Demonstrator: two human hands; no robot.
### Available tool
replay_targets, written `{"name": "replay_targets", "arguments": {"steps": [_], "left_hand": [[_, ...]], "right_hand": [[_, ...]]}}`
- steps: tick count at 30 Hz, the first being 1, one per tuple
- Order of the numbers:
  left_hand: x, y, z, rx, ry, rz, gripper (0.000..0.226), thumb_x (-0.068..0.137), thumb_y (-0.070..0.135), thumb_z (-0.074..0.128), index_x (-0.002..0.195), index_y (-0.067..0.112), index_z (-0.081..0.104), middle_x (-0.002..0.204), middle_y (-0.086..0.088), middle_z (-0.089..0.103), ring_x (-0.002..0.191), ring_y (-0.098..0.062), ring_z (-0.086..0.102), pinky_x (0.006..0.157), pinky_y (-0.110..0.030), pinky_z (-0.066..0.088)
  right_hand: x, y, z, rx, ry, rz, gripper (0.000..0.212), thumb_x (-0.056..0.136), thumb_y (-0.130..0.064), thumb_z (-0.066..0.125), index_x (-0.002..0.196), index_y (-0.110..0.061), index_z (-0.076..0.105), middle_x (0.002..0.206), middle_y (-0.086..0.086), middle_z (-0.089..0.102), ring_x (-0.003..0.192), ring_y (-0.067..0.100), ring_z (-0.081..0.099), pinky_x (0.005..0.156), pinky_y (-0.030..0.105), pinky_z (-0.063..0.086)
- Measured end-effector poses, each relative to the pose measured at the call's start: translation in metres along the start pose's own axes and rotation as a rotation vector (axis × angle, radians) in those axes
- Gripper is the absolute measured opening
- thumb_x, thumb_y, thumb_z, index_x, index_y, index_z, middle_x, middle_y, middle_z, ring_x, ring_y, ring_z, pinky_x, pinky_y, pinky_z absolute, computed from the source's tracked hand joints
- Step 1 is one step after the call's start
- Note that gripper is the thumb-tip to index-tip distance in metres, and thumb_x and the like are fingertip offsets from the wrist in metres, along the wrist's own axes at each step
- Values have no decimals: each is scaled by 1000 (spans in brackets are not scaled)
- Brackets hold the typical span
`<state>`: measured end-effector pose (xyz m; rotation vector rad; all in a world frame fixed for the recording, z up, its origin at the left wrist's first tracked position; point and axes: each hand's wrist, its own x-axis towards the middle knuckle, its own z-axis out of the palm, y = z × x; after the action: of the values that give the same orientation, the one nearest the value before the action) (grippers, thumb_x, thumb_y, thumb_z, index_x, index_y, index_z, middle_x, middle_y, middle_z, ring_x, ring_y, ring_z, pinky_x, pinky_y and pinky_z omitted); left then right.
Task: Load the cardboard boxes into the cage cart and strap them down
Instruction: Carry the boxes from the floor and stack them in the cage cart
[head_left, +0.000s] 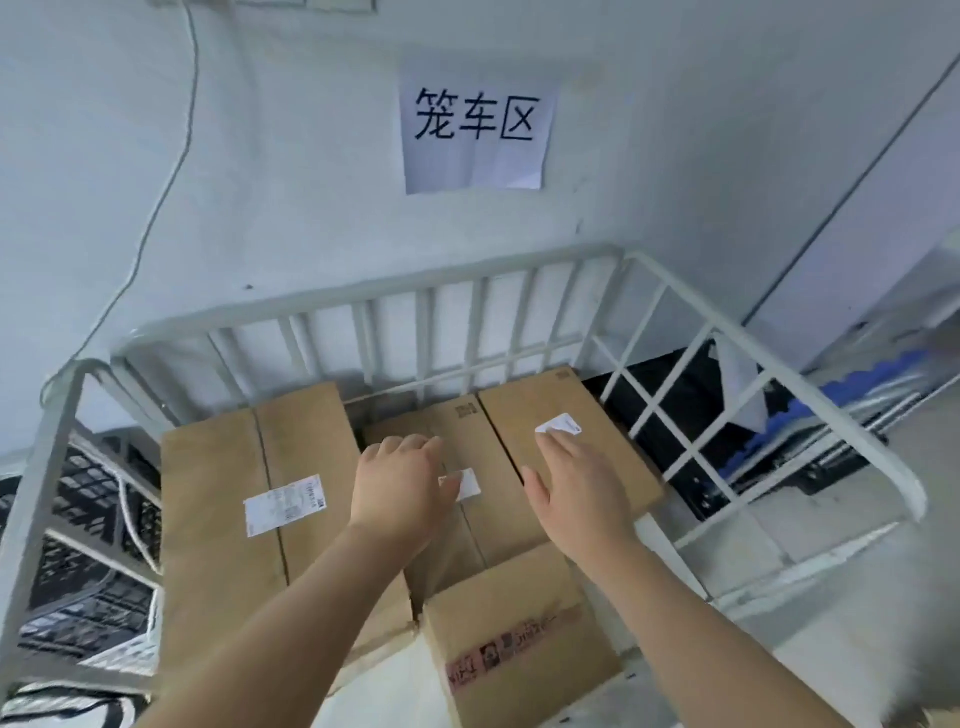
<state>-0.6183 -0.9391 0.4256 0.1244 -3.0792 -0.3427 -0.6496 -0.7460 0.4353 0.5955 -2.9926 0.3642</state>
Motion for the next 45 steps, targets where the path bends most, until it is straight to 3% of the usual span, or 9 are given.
{"name": "replay_targets", "arguments": {"steps": [3,6,8,15,23,33,38,42,45], "left_hand": [[5,72,-9,17,4,129,24,92,45,41,88,23,52,93,7,58,100,-20,55,87,-31,37],[2,151,-7,11,-6,255,40,94,49,40,122,26,57,118,8,61,114,-20,52,97,-32,34],[-6,207,-2,2,-13,336,43,95,49,38,129,27,54,125,8,59,117,-19,51,99,-33,34],[-55,414,29,-27,-79,604,34,94,46,40,111,25,61,113,6,62,113,-21,54,95,-35,36],[-124,606,86,35,-184,977,42,94,51,37,120,24,56,115,3,63,106,-21,56,91,-35,38],[-185,779,145,88,-261,1421,37,94,51,37,108,24,57,98,6,64,93,-18,58,76,-30,39],[-229,862,155,41,-317,1686,37,93,51,39,108,24,59,99,5,65,94,-19,59,79,-32,44],[-276,901,160,21,-315,1911,34,93,51,39,94,21,55,93,3,64,90,-21,60,69,-31,37],[-315,910,169,-7,-409,2032,42,93,51,40,114,20,60,105,3,66,98,-21,60,82,-33,45]], "right_hand": [[-34,50,-39,-14,63,96,40,96,-33,43,128,-12,53,126,1,58,116,18,52,100,32,42],[-77,108,-76,-13,128,218,45,96,-32,46,135,-9,49,135,4,53,126,20,46,107,35,38],[-112,149,-98,-10,173,290,45,96,-31,47,135,-8,49,134,5,54,127,21,46,107,35,37],[-265,286,-151,-51,240,555,30,94,-27,46,113,-9,59,110,3,61,104,21,54,95,36,45],[-433,388,-169,-80,304,950,40,95,-33,45,127,-12,54,127,1,57,118,20,50,102,31,38],[-559,448,-179,-82,390,1444,41,94,-31,50,130,-12,54,129,2,58,120,22,51,100,27,38],[-610,452,-192,-115,469,1750,33,92,-28,54,117,-8,61,115,7,64,110,26,56,94,32,44],[-646,436,-191,-111,556,1967,34,92,-28,55,119,-9,61,119,5,64,113,25,55,96,32,43],[-670,413,-183,-113,642,2113,35,90,-26,58,121,-9,61,119,6,64,114,27,56,98,34,42]]}}
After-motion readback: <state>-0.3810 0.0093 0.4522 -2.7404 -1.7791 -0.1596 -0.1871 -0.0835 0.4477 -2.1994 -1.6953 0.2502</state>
